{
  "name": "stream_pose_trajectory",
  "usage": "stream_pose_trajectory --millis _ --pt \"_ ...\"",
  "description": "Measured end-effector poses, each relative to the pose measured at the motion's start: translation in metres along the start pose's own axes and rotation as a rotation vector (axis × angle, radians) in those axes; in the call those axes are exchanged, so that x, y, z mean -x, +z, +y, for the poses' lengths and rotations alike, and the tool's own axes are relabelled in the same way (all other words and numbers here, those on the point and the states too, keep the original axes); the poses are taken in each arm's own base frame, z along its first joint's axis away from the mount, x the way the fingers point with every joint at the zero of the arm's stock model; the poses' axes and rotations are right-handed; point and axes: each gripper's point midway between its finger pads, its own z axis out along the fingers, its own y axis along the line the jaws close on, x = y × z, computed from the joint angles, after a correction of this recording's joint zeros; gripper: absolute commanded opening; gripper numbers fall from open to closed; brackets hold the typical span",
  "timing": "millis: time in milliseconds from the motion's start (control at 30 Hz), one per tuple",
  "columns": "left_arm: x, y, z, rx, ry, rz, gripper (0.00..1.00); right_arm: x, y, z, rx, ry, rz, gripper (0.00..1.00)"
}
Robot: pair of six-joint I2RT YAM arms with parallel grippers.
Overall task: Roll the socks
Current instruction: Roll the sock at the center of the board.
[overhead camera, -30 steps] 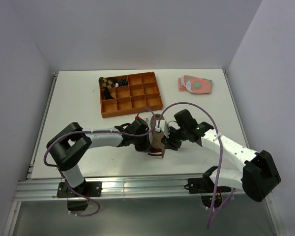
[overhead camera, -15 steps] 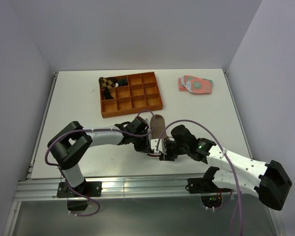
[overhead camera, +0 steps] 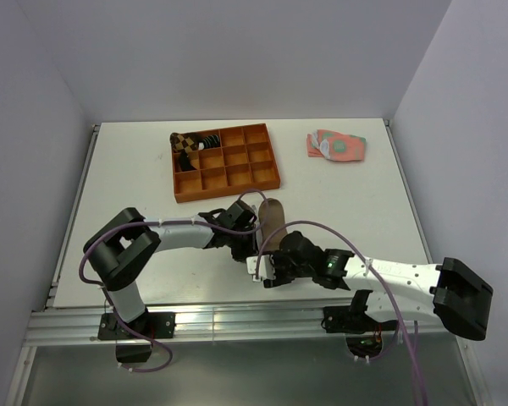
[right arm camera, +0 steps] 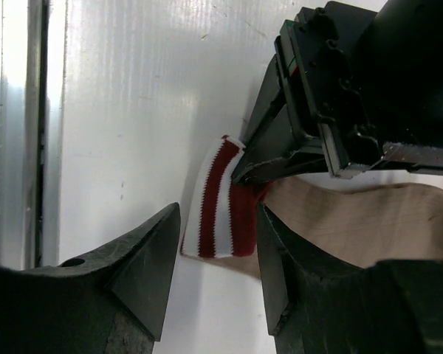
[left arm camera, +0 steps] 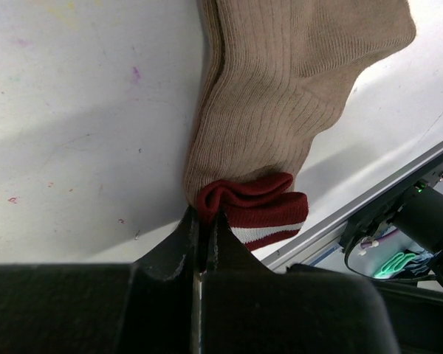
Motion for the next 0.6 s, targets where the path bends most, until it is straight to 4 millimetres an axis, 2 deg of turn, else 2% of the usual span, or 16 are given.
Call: stream_pose_trajectory --millis 200,433,600 --pt "-0.003 0.000 0.000 -0.001 -0.002 0.015 0.00 -0.005 0.007 -0.003 -0.021 -0.012 0.035 0.53" --pt "-0.003 0.000 -0.001 0.007 -0.005 0.031 0.00 -0.023 0.016 0.007 0.009 -0.019 0.117 0.52" --pt "-0.004 0.000 -0.002 0.011 -0.006 0.042 0.00 -0.027 0.018 0.007 0.004 -0.028 0.145 0.50"
